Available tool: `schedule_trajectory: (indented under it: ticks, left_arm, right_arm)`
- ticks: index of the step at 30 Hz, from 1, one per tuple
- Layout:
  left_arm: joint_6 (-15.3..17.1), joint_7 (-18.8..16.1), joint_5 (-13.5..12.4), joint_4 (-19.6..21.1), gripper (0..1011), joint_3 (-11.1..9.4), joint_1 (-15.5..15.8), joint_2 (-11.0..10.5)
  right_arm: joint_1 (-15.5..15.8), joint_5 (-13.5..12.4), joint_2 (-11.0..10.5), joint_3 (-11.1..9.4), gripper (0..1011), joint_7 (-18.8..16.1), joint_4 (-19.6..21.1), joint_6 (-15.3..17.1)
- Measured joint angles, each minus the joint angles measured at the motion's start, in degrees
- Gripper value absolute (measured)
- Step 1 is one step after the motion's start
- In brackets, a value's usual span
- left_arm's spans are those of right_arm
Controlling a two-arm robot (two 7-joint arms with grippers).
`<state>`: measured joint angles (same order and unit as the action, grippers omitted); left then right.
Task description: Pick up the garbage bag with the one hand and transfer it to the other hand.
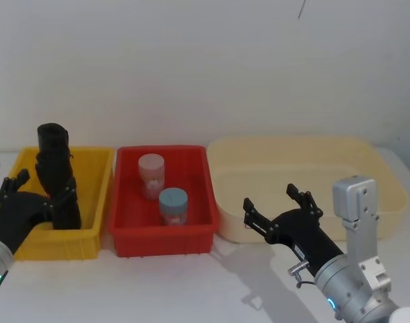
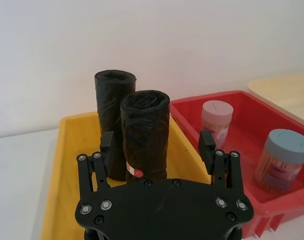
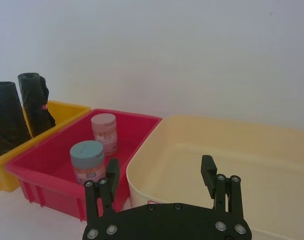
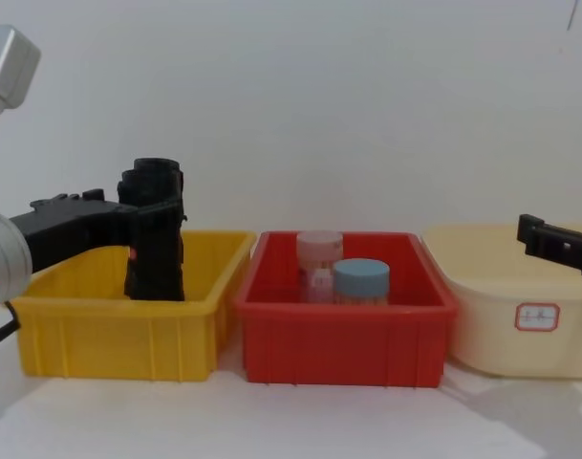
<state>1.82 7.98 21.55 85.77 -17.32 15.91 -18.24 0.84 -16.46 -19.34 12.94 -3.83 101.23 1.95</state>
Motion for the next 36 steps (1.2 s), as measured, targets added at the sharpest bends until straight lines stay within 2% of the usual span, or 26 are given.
schedule_trajectory:
  ticks: [25, 32, 35, 36]
  left_arm:
    - [-1.1, 3.5, -0.4, -8.6, 992, -0.3, 6.0, 3.1]
    - [-1.7, 4.3, -0.4, -10.2, 840, -0.1, 6.9, 3.8]
    - [-1.9, 4.5, -0.4, -10.6, 750, 0.1, 7.1, 4.0]
    - [-2.0, 4.6, -0.4, -10.7, 693, 0.2, 7.2, 4.1]
  right_arm:
    - [0.0, 0.0, 0.0, 0.0, 1001, 0.0, 0.0, 0.0]
    - [0.0, 0.0, 0.0, 0.0, 1001, 0.0, 0.0, 0.0]
    - [0.0, 0.0, 0.0, 0.0, 1001, 0.0, 0.0, 0.0]
    - [0.0, 0.0, 0.0, 0.0, 1001, 0.0, 0.0, 0.0]
